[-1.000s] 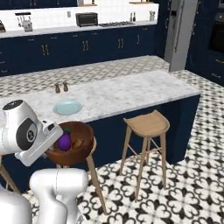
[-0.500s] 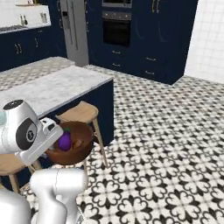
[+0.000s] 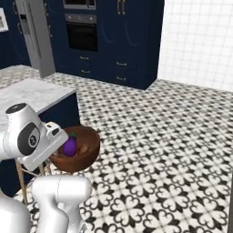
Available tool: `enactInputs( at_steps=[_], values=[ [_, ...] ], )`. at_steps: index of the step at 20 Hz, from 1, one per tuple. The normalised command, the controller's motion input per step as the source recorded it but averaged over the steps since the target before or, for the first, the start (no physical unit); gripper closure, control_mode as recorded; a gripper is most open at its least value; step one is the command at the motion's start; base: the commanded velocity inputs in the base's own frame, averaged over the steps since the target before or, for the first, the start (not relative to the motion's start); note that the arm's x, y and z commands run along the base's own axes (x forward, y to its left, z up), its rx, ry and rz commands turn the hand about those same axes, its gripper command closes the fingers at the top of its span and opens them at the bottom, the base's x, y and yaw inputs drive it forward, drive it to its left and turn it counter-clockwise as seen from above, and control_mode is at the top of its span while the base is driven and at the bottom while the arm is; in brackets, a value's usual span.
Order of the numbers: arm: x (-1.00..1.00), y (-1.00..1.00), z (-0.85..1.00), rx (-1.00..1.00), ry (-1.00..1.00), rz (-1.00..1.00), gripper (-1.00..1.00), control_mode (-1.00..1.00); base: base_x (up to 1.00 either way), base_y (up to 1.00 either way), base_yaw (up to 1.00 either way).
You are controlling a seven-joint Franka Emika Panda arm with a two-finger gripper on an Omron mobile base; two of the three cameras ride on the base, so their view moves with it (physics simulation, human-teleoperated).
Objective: Pick the chicken drumstick and eggplant from their plates and place them in the bowl. Then put the bowl in the fridge.
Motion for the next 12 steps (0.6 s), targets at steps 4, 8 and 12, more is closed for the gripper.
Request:
enactInputs(
  at_steps=[4,8,12],
  values=[
    [0.00,0.00,0.00,0.00,0.00,0.00,1.00,1.00,1.00,-0.29,0.00],
    [0.00,0.00,0.00,0.00,0.00,0.00,1.00,1.00,1.00,-0.22,0.00],
    [0.00,0.00,0.00,0.00,0.00,0.00,1.00,1.00,1.00,-0.15,0.00]
  ],
)
